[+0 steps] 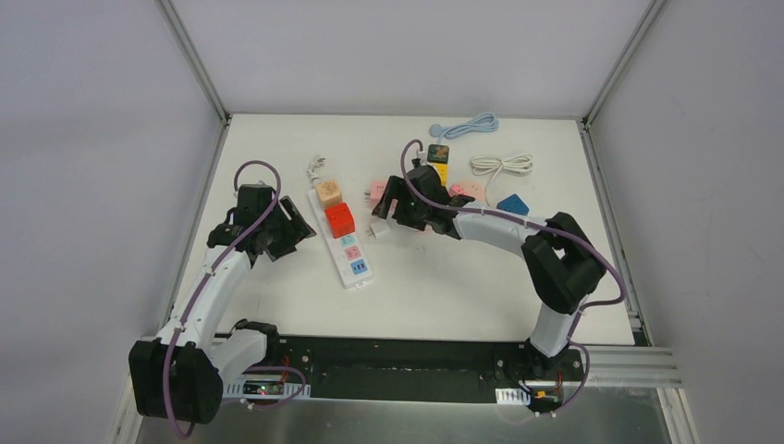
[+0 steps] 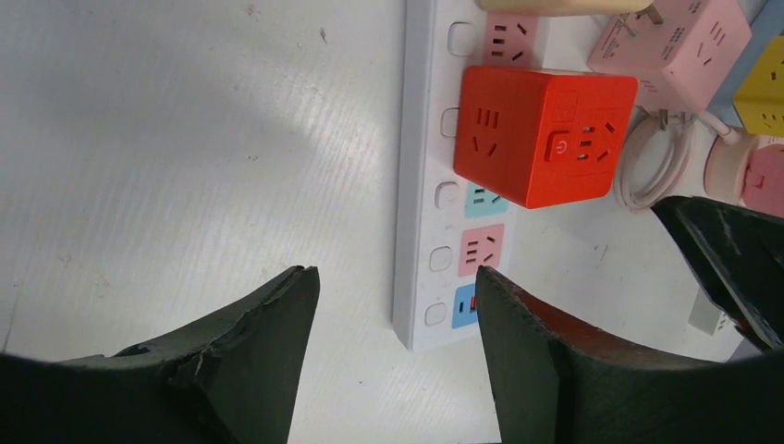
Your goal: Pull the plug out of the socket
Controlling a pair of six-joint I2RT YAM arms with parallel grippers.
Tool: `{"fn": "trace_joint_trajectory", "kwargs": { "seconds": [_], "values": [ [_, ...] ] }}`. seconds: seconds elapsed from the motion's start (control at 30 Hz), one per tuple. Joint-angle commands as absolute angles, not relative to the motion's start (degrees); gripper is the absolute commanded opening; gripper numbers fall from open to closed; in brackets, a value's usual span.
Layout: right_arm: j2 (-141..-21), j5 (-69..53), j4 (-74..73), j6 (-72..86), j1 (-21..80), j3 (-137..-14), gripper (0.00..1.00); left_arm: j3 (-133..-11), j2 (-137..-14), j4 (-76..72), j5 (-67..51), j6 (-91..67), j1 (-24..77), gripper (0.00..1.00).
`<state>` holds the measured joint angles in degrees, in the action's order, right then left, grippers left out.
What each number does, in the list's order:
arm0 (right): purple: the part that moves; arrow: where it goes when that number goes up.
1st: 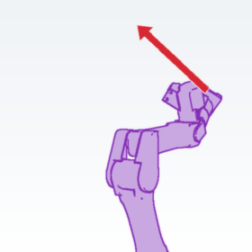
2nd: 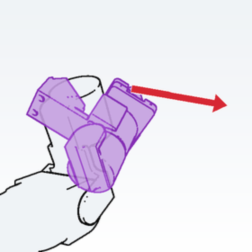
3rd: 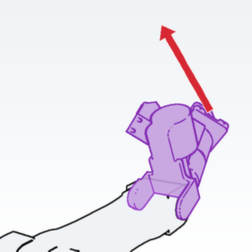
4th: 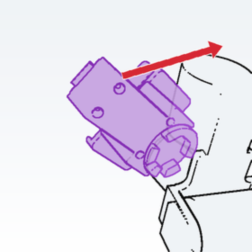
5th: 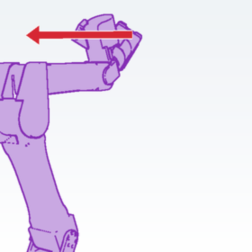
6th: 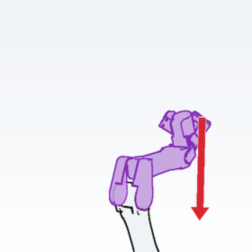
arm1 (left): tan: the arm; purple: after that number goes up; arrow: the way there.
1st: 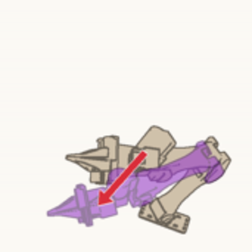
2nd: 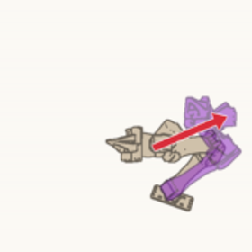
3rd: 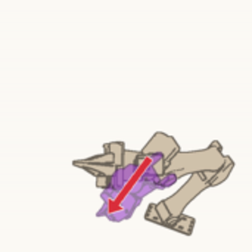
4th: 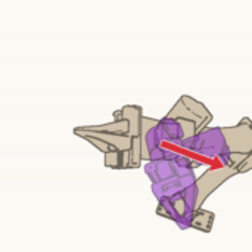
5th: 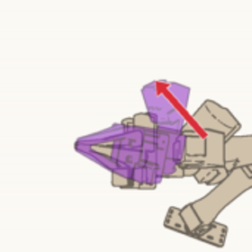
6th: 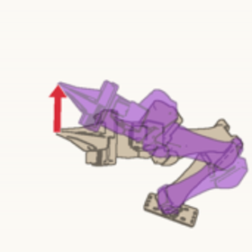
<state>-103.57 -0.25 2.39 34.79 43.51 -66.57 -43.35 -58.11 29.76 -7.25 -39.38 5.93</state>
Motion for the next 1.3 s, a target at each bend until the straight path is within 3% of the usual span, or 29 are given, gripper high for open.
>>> {"fn": "trace_joint_trajectory", "kwargs": {
  "seconds": [0.0,0.17,0.4,0.7,0.83,1.13,1.27],
  "values": [
    [-97.42,2.07,1.96,27.03,45.85,-69.55,0.85,-44.91,-58.96,29.02,-4.71,-39.17,5.85,0.65],
    [-99.11,5.97,-0.42,19.63,51.65,-75.12,0.88,-47.24,-61.43,30.27,-2.14,-39.37,5.36,0.64],
    [-109.15,14.75,-7.2,15.3,58.05,-87.55,0.92,-49.31,-68.39,27.61,-11.71,-40.43,-1.04,0.63],
    [-119.48,21.37,-18.0,9.09,59.27,-101.26,0.95,-58.38,-82.03,33.63,-17.04,-43.15,-2.91,0.59],
    [-121.63,18.96,-18.31,7.24,59.27,-102.82,0.96,-60.1,-84.82,35.06,-17.17,-41.49,-2.92,0.58],
    [-125.81,13.78,-19.32,6.3,59.21,-107.3,0.87,-60.5,-85.19,35.4,-17.45,-39.51,-2.98,0.58],
    [-127.2,12.61,-20.11,6.46,59.03,-108.78,0.76,-60.47,-85.15,35.51,-17.55,-39.12,-2.94,0.58]
  ]
}}
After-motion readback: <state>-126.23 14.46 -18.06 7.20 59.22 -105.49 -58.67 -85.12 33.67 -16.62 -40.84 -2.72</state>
